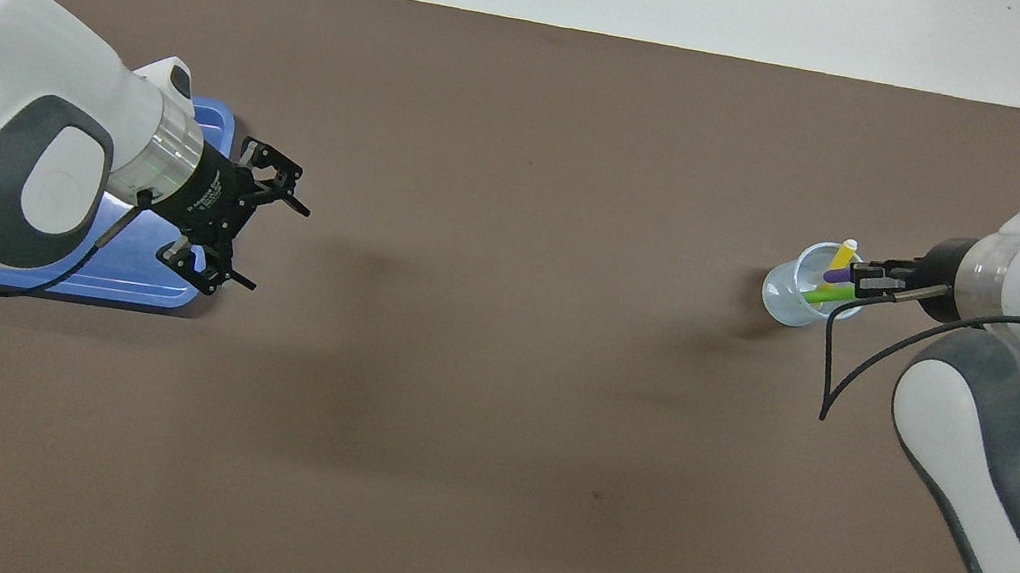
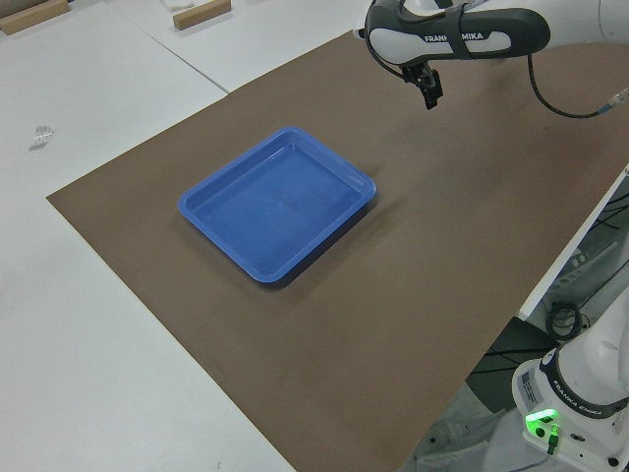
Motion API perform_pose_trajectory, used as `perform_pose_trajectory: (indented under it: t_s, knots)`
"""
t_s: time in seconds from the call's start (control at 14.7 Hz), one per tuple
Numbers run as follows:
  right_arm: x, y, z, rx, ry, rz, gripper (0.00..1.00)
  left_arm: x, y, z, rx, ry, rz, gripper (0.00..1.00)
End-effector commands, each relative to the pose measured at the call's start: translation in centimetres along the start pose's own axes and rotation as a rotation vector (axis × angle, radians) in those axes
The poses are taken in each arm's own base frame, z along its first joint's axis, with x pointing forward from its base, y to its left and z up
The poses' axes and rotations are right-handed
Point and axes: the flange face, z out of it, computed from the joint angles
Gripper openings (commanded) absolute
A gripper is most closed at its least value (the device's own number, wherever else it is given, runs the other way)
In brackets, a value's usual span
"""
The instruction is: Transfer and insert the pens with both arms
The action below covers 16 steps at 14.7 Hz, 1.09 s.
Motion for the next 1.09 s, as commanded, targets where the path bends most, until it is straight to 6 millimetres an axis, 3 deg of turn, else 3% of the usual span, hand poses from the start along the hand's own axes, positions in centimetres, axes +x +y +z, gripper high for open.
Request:
perform_pose_trajectory:
  t_s: [0.0,0.14,0.2,0.27,0.34,0.68,1.02]
  knots:
    - [0.2,0.7,0.4,-0.016,0.018,-0.001,0.00,1.4,-0.7,-4.3,-0.043,0.075,-0.012,1.00]
    - [0.3,0.7,1.0,-0.015,0.020,0.002,0.00,0.7,-0.3,-5.3,0.000,0.219,0.122,1.00]
    - [0.3,0.7,1.1,-0.014,0.019,0.007,0.21,-0.1,-0.2,-5.3,0.022,0.272,0.189,1.00]
    - [0.3,0.6,1.2,-0.013,0.018,0.015,0.51,-0.7,-0.3,-5.9,0.034,0.311,0.254,1.00]
    - [0.4,0.4,1.2,-0.011,0.016,0.024,1.00,-0.9,-0.5,-6.6,0.039,0.329,0.330,1.00]
    - [0.7,0.6,0.4,-0.014,0.025,0.038,1.00,0.5,-1.8,-9.4,0.094,0.354,0.811,1.00]
    - [0.6,-0.2,-2.9,-0.022,0.036,0.025,1.00,3.1,-3.9,-13.1,0.191,0.411,1.218,1.00]
